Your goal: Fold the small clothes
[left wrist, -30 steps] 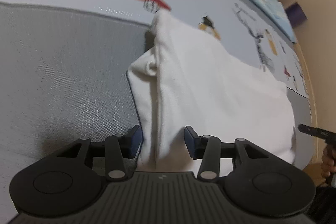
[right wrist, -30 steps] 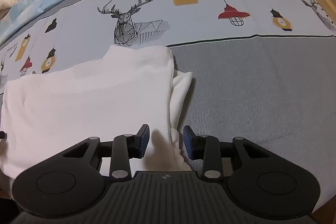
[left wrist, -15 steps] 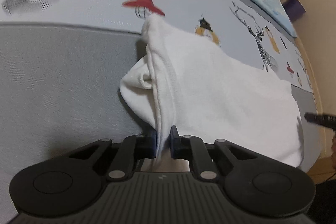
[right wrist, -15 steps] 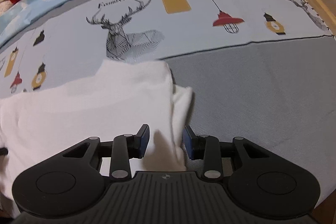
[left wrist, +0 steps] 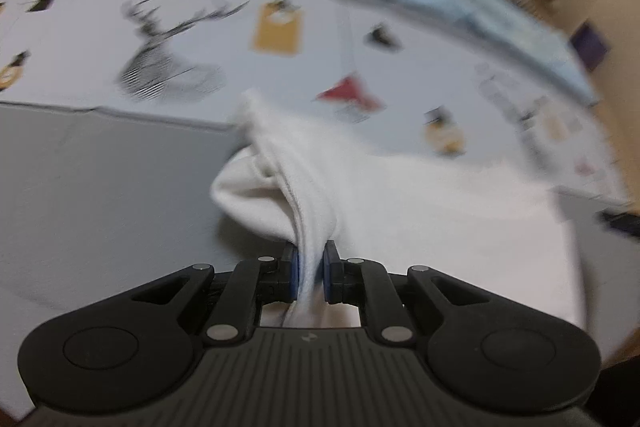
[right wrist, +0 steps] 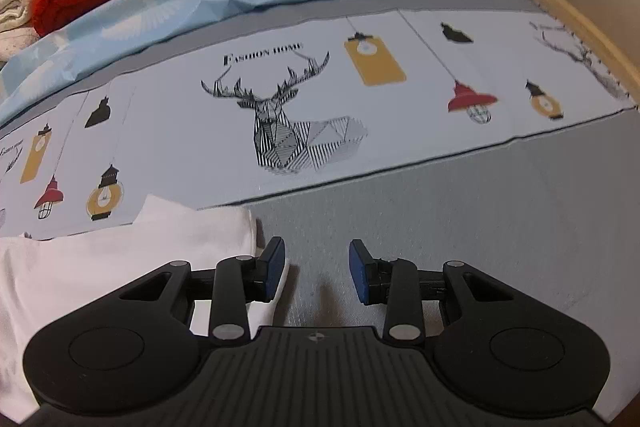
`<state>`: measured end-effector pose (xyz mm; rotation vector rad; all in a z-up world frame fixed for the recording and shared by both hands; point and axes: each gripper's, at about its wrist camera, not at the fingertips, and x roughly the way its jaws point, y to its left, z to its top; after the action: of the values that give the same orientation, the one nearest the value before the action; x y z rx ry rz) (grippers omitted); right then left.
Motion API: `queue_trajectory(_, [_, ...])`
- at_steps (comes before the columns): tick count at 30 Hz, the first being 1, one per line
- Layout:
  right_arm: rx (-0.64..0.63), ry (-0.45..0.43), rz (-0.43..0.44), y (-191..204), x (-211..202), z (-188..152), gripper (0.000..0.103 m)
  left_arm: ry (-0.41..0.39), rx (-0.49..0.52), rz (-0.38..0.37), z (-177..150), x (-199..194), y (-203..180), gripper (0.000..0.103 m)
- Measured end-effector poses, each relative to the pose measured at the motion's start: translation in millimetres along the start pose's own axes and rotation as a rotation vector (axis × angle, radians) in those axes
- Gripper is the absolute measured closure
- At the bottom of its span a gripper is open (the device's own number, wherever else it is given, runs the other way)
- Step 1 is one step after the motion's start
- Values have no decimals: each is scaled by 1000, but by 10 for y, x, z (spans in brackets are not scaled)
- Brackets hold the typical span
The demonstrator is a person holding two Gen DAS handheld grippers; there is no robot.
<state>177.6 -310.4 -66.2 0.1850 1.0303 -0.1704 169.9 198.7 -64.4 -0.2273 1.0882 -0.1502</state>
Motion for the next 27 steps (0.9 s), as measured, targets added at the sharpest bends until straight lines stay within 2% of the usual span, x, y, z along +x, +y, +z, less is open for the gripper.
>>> queue_trajectory(4, [15, -70, -13, -84, -140, 33, 66, -1, 34, -136, 90, -18, -502, 92])
queue_trajectory(8, [60, -181, -40, -292, -381, 71, 66, 24, 81, -214, 131, 130, -1049, 92])
queue_trajectory(11, [97, -226, -52, -488, -503, 69, 66, 38, 98, -259, 131, 262, -1479, 92])
queue_trajectory(18, [125, -252, -68, -838, -612, 49, 66, 58, 139, -315, 15, 648, -2427, 92])
queue_trajectory(22, [125, -251, -69, -931, -617, 56, 66, 71, 176, -369, -70, 789, -2743, 88])
queue_trajectory(24, [124, -248, -62, -941, -618, 51, 66, 67, 189, -413, -63, 779, -2814, 79])
queue_trajectory(25, [124, -245, -55, -934, -618, 50, 66, 59, 189, -415, -47, 758, -2817, 66])
queue_trajectory(27, [125, -238, -34, -912, -609, 52, 66, 26, 183, -413, -1, 703, -2740, 63])
